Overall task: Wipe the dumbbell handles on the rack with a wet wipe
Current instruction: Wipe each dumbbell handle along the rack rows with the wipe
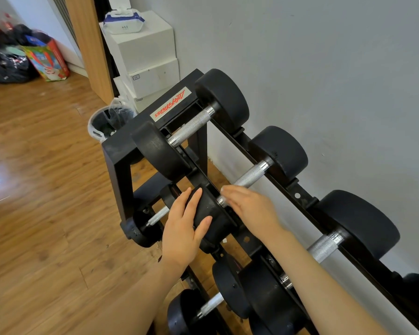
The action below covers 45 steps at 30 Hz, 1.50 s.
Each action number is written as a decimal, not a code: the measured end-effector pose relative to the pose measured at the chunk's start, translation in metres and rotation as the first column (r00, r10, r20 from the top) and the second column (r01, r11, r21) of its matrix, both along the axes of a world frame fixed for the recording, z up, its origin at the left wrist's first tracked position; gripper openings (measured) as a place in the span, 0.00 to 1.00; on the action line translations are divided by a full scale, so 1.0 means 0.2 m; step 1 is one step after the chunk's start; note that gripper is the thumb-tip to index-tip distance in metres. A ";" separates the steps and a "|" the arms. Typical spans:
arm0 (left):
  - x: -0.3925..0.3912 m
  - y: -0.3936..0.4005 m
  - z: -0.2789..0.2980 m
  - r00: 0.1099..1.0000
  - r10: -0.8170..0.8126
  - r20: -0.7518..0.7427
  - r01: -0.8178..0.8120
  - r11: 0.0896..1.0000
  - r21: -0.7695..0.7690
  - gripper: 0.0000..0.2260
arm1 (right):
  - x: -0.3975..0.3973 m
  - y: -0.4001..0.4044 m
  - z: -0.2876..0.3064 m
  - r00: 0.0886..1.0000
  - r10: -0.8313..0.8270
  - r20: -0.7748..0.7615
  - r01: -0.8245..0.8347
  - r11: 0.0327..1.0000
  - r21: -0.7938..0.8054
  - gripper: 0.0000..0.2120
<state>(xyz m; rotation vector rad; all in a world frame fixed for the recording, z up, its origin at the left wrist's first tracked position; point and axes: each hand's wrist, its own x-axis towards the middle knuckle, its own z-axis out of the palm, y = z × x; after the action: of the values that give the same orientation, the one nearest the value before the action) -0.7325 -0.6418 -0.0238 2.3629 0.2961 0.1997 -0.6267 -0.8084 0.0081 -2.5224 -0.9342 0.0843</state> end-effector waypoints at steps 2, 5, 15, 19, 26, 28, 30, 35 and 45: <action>0.00 0.00 0.00 1.000 0.000 -0.005 0.000 1.000 -0.005 0.31 | 0.02 0.00 0.02 0.996 -0.083 -0.042 0.085 0.996 0.036 0.16; 0.00 0.00 0.01 1.000 -0.006 -0.001 0.006 1.000 -0.002 0.31 | 0.01 0.06 0.05 0.984 0.038 -0.173 -0.041 0.999 -0.014 0.15; 0.00 0.00 -0.01 1.000 -0.003 0.009 0.003 1.000 -0.011 0.30 | 0.04 0.05 0.05 0.980 0.061 -0.190 -0.073 0.996 -0.056 0.15; 0.00 0.01 -0.02 1.000 -0.002 0.009 0.002 1.000 -0.016 0.30 | 0.02 0.08 0.00 0.994 0.001 -0.110 -0.010 0.997 -0.083 0.15; 0.00 0.01 -0.02 1.000 -0.006 0.019 0.007 1.000 -0.015 0.30 | 0.02 0.03 -0.07 0.993 0.113 -0.018 -0.114 0.986 -0.118 0.17; 0.00 0.01 -0.02 1.000 -0.003 0.017 0.004 1.000 -0.010 0.30 | 0.03 0.00 -0.09 0.997 0.062 0.053 -0.055 0.991 -0.126 0.22; 0.00 0.01 -0.02 1.000 -0.006 0.014 0.006 1.000 -0.010 0.30 | 0.02 0.00 -0.11 0.997 0.053 0.063 -0.048 0.995 -0.085 0.23; 0.00 0.01 -0.02 1.000 -0.009 0.012 0.009 1.000 -0.016 0.30 | 0.04 0.00 -0.09 0.982 0.119 0.147 -0.101 0.987 -0.128 0.22; 0.00 0.01 -0.02 1.000 0.003 0.005 -0.003 1.000 -0.006 0.30 | 0.02 -0.02 -0.11 0.983 0.131 0.126 -0.124 0.991 -0.056 0.24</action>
<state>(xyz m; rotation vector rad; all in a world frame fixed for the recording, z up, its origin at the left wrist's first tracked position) -0.7325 -0.6407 -0.0270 2.3561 0.2981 0.2056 -0.6233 -0.8115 -0.0135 -2.5343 -1.1581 -0.0177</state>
